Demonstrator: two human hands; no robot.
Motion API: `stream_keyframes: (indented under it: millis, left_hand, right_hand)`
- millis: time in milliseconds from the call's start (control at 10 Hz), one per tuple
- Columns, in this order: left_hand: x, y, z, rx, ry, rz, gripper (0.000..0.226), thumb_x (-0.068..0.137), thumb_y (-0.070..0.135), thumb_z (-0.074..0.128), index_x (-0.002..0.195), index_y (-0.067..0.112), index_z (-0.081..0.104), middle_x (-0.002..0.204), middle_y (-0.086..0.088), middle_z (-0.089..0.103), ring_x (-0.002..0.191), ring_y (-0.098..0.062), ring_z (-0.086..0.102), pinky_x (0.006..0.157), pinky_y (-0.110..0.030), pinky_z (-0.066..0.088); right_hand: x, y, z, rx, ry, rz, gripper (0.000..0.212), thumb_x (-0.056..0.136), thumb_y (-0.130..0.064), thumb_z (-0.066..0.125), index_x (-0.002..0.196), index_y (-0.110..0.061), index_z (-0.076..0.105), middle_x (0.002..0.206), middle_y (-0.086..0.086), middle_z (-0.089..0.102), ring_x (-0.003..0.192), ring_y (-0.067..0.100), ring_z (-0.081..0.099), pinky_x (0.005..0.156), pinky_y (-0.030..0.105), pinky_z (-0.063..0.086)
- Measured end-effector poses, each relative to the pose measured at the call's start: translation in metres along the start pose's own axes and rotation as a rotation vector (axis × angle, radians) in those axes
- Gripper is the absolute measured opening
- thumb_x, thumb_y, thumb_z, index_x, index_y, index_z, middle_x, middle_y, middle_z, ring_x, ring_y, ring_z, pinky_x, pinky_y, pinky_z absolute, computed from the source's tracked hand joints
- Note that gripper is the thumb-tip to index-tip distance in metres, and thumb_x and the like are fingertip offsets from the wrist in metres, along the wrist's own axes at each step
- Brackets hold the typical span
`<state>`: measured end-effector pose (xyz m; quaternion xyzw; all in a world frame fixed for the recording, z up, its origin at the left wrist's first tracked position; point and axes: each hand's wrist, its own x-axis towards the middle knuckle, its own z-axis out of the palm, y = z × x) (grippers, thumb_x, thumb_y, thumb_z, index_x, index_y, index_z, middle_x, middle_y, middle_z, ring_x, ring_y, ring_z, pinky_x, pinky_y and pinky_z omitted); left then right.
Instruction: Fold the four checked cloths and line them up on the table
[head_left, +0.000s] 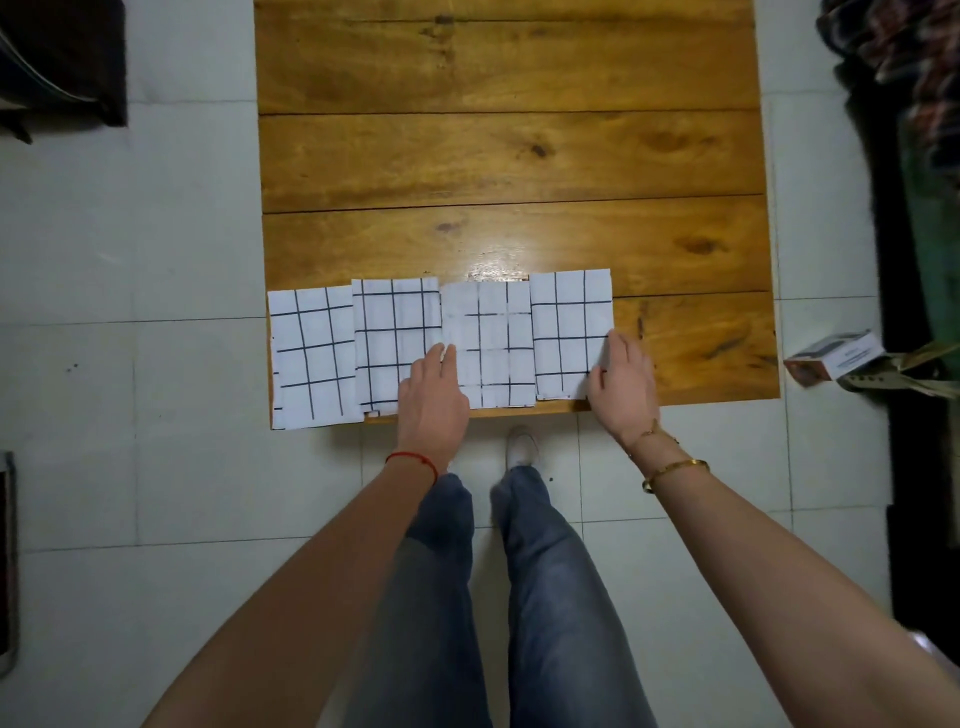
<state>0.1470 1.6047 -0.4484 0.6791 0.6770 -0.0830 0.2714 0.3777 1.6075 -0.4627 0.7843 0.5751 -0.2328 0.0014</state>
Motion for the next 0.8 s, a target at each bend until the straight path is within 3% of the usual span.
stream_keyframes:
  millis: [500,800]
  left_hand:
    - [-0.005,0.019,-0.001,0.012,0.016,-0.059,0.058,0.097,0.012,0.042,0.152,0.012,0.022,0.157,-0.008,0.024,0.14,-0.023,0.029,0.113,-0.038,0.03]
    - [-0.033,0.027,-0.043,-0.007,0.131,-0.016,0.058,0.093,0.011,0.045,0.149,0.01,0.03,0.154,-0.01,0.031,0.137,-0.027,0.033,0.109,-0.04,0.032]
  right_hand:
    - [-0.004,0.0,-0.012,-0.044,0.049,-0.053,0.049,0.088,-0.01,0.052,0.136,-0.004,0.043,0.134,0.014,0.048,0.117,0.03,0.048,0.097,0.04,0.043]
    - [-0.01,-0.01,-0.06,0.053,-0.007,-0.284,0.053,0.093,-0.015,0.05,0.144,-0.004,0.037,0.141,0.014,0.045,0.128,0.031,0.042,0.11,0.042,0.035]
